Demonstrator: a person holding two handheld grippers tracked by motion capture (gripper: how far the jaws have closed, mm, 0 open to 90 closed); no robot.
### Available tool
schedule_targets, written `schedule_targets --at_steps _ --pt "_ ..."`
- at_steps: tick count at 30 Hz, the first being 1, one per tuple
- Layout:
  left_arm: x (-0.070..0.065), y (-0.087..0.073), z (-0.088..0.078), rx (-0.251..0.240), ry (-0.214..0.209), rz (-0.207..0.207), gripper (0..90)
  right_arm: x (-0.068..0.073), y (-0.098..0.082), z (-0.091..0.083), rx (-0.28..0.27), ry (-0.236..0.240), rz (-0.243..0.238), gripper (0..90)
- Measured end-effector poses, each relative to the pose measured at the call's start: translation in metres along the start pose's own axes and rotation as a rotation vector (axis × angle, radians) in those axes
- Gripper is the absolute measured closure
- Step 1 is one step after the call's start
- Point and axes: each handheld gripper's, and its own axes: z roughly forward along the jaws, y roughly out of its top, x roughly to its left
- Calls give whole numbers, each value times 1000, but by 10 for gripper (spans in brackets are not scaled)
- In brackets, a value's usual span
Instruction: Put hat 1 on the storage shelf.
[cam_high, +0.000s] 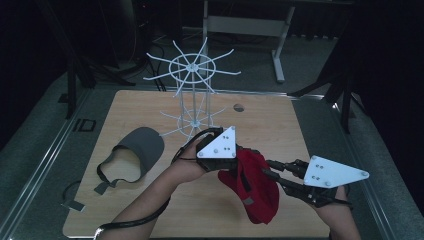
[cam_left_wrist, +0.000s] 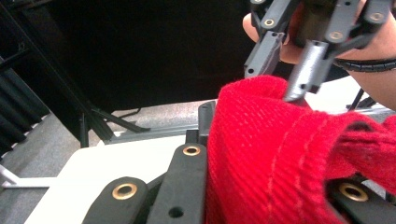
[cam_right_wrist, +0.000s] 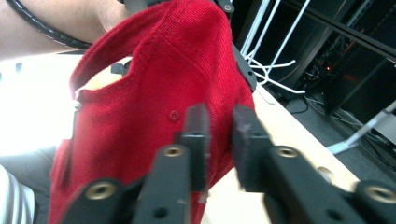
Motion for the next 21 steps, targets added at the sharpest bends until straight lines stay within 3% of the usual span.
schedule_targets --at_steps 7,12,18,21 --pt "1 -4 0 -13 -18 -22 887 1 3 -5 -8 -34 35 884" --pt "-1 -1 -2 -25 -10 -9 852 2 7 -11 -34 -65 58 887" --pt "-2 -2 -7 -20 48 -35 521 -1 11 -19 -53 -99 67 887" --pt "-2 -4 -9 -7 80 -46 450 -3 12 -23 -63 -114 77 887"
